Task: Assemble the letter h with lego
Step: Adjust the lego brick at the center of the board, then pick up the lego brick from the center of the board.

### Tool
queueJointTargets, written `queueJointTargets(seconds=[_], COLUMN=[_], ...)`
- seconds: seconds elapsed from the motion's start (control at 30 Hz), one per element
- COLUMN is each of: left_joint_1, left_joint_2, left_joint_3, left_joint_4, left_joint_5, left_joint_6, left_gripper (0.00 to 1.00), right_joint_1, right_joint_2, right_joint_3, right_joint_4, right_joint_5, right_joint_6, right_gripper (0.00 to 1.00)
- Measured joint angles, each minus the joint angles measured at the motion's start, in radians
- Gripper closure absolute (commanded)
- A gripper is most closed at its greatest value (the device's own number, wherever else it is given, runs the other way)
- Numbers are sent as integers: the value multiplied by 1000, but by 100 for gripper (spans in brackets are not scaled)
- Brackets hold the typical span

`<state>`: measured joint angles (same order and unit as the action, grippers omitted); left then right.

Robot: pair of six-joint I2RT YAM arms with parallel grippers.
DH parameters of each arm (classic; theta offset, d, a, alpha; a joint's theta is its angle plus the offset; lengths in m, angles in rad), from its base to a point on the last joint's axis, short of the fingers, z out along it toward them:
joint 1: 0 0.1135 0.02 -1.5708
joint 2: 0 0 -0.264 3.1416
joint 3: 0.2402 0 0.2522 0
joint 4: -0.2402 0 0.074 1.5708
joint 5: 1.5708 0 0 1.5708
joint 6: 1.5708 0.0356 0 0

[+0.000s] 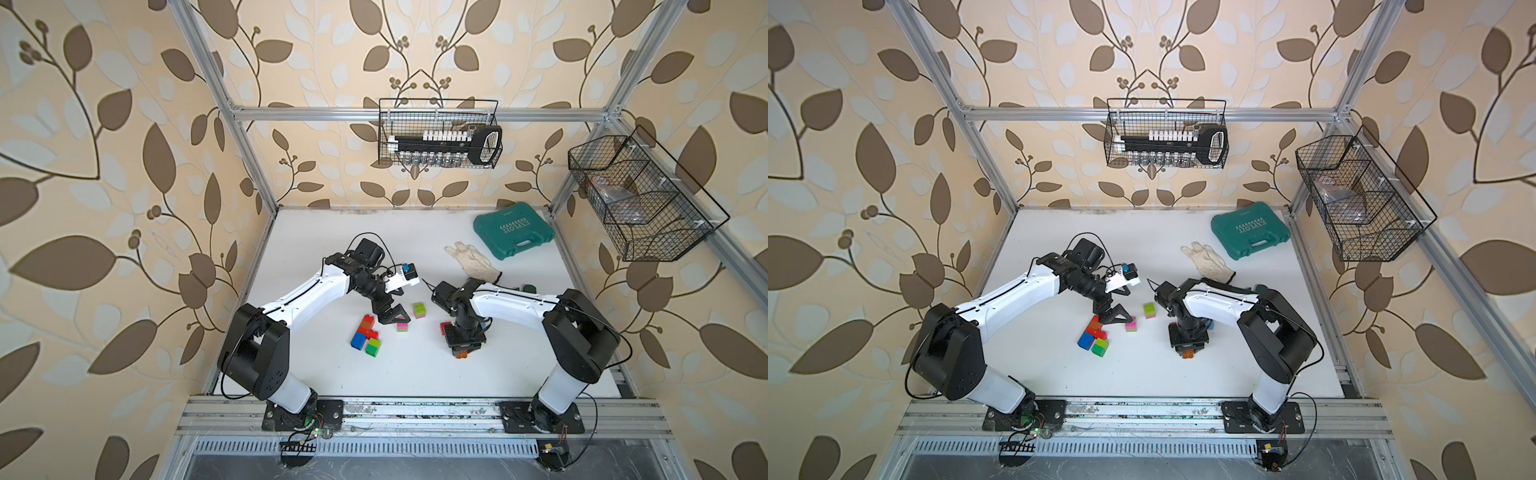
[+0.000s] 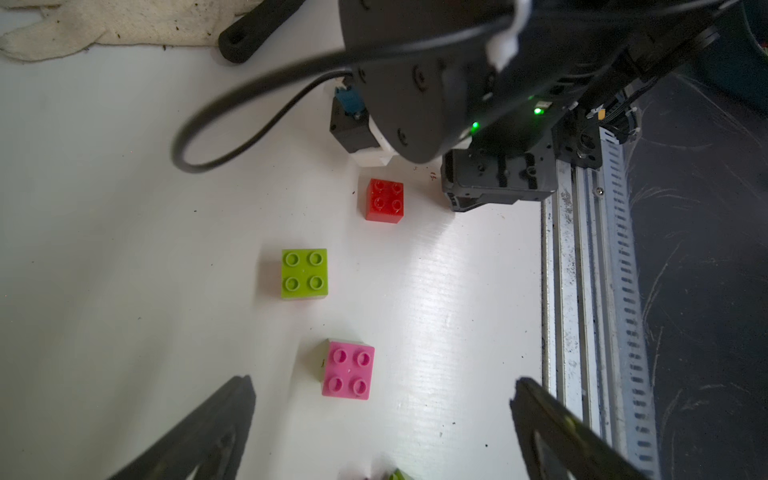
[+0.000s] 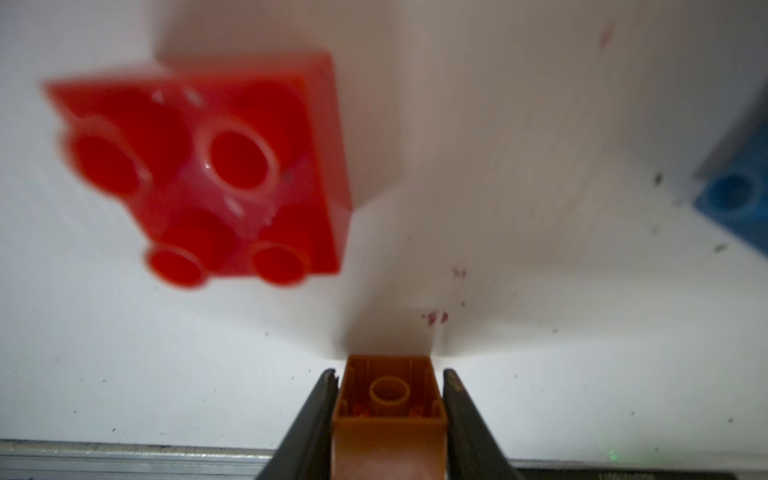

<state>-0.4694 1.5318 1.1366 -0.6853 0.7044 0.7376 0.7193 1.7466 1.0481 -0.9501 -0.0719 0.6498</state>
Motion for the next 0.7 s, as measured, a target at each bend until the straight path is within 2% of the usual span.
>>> queueJointTargets(seconds=[0.23, 0.43, 0.53, 0.7], left_joint_1=[0, 1, 14, 72], left_joint_2=[0, 0, 0, 0], left_joint_3=[-2, -2, -2, -7], left_joint_4=[0, 0, 1, 28], left_joint_5=[2, 2, -7, -54], left_joint_6=[0, 0, 1, -10], left_gripper=[1, 1, 1, 1], right_joint_1=[-42, -40, -30, -12], right_joint_2=[-9, -175, -236, -217], right_joint_3=[14, -25, -71, -135], right_joint_4=[80, 113, 128, 169], right_joint_5=[63, 81, 84, 92], right_joint_6=[0, 19, 31, 42], right_gripper=[56, 47, 47, 49])
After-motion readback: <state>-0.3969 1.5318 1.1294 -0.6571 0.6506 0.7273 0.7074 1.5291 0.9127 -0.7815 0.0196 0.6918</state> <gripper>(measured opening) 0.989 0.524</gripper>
